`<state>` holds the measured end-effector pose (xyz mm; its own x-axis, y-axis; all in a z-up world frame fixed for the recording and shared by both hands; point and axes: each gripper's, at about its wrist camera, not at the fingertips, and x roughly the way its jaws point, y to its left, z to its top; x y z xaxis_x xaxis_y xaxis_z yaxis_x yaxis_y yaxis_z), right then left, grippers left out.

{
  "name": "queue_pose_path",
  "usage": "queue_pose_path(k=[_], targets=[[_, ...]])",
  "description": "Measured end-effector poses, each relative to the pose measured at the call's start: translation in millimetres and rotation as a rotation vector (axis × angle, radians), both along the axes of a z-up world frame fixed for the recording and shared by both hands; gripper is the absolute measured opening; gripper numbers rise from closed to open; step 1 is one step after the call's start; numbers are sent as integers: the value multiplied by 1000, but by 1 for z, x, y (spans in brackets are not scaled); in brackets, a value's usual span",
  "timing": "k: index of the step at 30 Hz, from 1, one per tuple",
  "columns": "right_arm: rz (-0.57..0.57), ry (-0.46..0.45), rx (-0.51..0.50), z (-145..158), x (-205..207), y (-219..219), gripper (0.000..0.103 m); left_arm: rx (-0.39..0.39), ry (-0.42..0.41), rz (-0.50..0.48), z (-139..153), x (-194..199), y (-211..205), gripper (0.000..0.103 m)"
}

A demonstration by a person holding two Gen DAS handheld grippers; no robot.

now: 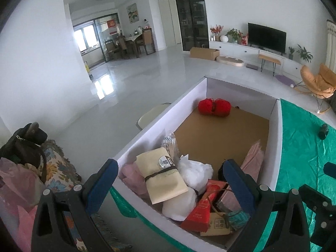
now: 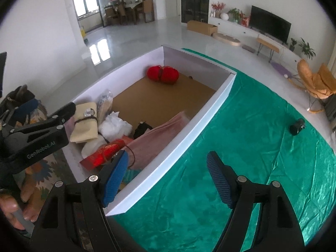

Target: Organize soft objects

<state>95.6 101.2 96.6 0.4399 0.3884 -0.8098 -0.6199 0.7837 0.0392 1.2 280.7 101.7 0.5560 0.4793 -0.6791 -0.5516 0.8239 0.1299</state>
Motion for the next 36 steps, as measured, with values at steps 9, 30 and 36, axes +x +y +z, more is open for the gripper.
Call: queue_pose_path(k=[9, 30, 36], targets=[[22, -10, -37, 11, -5, 17, 80, -51, 39, 11, 9, -4, 14, 100], [44, -5, -35, 19, -5, 26, 80, -74, -1, 31, 19, -9, 26, 100], [42, 0, -36, 17, -5, 27, 80, -70, 0, 34, 17, -8, 27, 100]])
